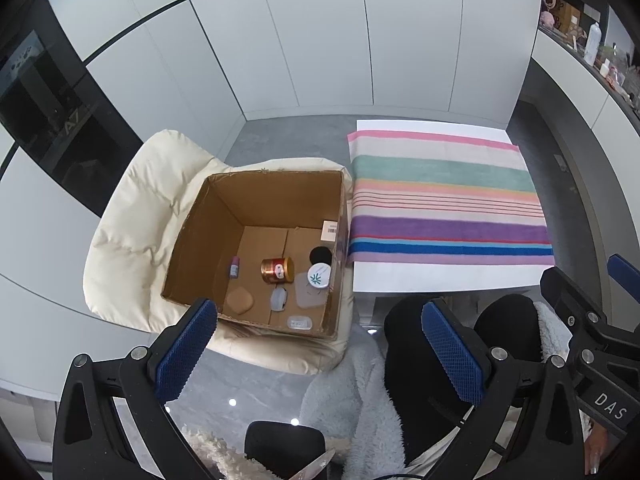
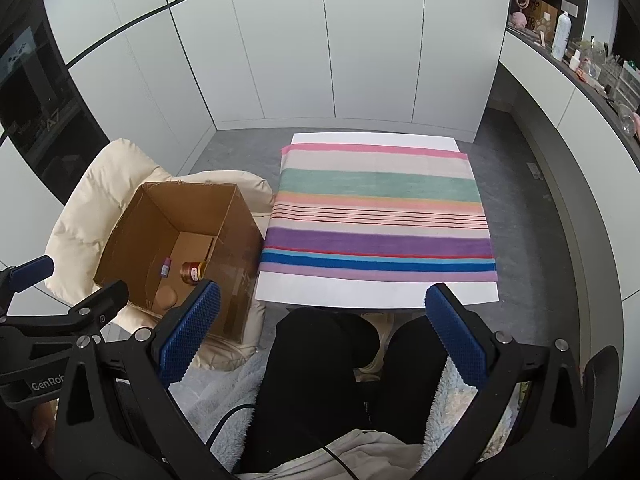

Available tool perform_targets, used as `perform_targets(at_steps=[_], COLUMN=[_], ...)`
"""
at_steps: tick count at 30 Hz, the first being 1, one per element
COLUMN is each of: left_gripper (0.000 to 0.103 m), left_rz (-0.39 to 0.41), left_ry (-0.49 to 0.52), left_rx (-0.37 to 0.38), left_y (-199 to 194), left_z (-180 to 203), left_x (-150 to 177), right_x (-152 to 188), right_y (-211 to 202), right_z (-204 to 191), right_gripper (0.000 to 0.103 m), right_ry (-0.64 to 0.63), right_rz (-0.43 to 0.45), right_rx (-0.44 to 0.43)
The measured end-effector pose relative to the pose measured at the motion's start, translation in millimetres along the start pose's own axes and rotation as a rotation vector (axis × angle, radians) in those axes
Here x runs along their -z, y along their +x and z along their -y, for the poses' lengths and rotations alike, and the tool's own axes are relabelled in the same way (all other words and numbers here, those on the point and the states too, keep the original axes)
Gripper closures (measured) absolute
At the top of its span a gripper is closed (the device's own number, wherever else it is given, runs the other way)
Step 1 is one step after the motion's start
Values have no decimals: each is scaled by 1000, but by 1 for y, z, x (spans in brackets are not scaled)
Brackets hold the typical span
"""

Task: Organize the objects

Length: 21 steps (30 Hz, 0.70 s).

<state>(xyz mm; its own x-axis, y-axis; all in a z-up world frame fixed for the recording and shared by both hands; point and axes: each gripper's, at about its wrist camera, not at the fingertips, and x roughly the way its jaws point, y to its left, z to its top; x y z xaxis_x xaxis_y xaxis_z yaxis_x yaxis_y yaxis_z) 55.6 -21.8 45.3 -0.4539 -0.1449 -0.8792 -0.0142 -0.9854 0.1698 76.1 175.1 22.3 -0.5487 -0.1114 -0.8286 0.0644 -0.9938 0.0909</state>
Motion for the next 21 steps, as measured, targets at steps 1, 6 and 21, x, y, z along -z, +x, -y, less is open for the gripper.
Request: perform_targets(at_steps=[1, 6, 21], left_gripper=[0, 0, 0], left_rz=[0, 1, -23], left_ry=[0, 10, 6], left_rx=[0, -5, 17], left_y=[0, 0, 10], left_z=[1, 1, -5], left_x=[0, 1, 1], right_x=[1, 1, 3], right_y=[0, 0, 8], right_z=[0, 0, 2], right_gripper=[0, 0, 0], right_ry=[0, 5, 8], right_rz=[1, -11, -31], right_rx=[0, -5, 1])
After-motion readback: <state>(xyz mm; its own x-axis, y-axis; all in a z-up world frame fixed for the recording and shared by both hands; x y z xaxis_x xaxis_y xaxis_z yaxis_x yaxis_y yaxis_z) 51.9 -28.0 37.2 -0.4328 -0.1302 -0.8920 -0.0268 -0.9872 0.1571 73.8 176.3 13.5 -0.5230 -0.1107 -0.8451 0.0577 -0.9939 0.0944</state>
